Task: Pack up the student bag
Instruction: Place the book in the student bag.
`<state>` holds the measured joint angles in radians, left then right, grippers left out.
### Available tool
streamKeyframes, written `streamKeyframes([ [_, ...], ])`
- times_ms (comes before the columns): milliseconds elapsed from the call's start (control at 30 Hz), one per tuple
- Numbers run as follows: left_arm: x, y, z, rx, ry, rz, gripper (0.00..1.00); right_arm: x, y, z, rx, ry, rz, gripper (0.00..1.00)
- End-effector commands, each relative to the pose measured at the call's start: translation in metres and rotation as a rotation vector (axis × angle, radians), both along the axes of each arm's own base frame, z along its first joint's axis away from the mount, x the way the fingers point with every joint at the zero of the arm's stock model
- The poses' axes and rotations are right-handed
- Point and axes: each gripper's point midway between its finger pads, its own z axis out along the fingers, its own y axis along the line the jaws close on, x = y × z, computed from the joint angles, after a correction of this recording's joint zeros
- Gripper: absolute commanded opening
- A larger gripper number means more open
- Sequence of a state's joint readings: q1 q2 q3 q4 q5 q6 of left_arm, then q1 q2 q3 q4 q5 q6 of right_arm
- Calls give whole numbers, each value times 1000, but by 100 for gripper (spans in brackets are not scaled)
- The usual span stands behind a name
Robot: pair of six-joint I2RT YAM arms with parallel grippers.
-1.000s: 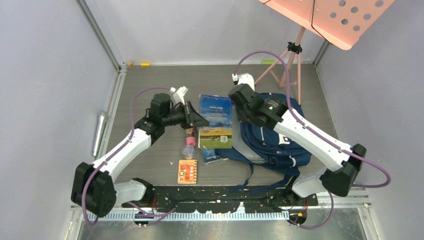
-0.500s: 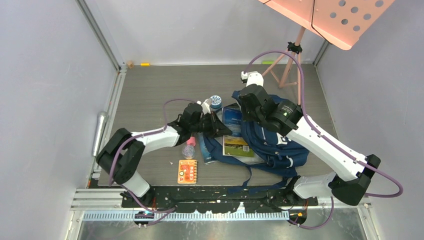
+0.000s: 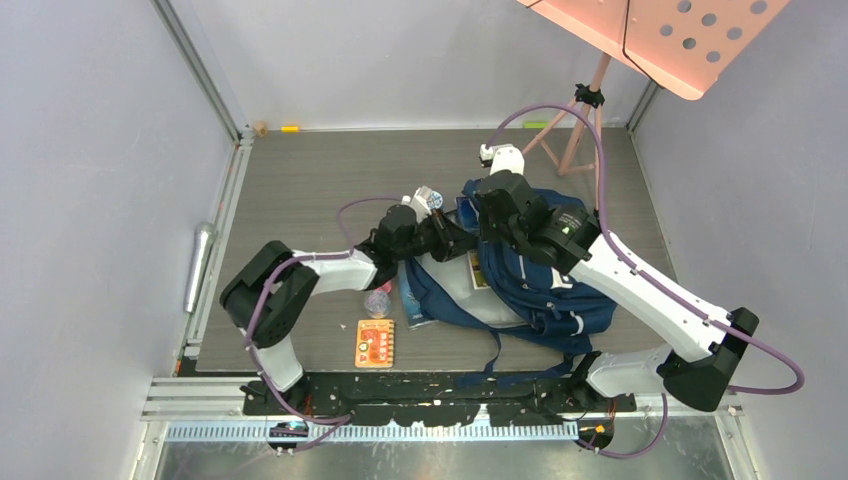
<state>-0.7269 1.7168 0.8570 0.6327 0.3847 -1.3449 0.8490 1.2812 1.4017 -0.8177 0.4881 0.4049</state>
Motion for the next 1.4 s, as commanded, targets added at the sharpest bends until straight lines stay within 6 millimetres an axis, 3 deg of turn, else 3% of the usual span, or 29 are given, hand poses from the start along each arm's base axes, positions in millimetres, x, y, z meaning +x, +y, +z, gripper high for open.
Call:
streamKeyframes([
  [0, 26, -26, 62, -182, -189, 82, 0, 12, 9, 47, 168, -150, -33, 0],
  [167, 35, -46, 36, -113, -239, 139, 0, 14, 8, 40, 158, -152, -45, 1],
  [433, 32, -73, -7, 3, -260, 147, 1, 16, 7, 29, 135, -143, -52, 1],
  [500, 29, -72, -22, 53, -228, 134, 12, 16, 6, 30, 133, -149, -57, 1],
  [633, 22, -59, -38, 150, -195, 126, 45, 14, 0, 30, 128, -157, -68, 1],
  [867, 4, -36, -52, 272, -201, 92, 63, 11, -8, 32, 126, -170, -82, 1],
  [1100, -6, -21, -52, 353, -204, 69, 64, 9, -12, 29, 114, -164, -87, 0],
  [1367, -20, -45, -60, 339, -188, -3, 46, 9, -12, 29, 110, -163, -89, 0],
])
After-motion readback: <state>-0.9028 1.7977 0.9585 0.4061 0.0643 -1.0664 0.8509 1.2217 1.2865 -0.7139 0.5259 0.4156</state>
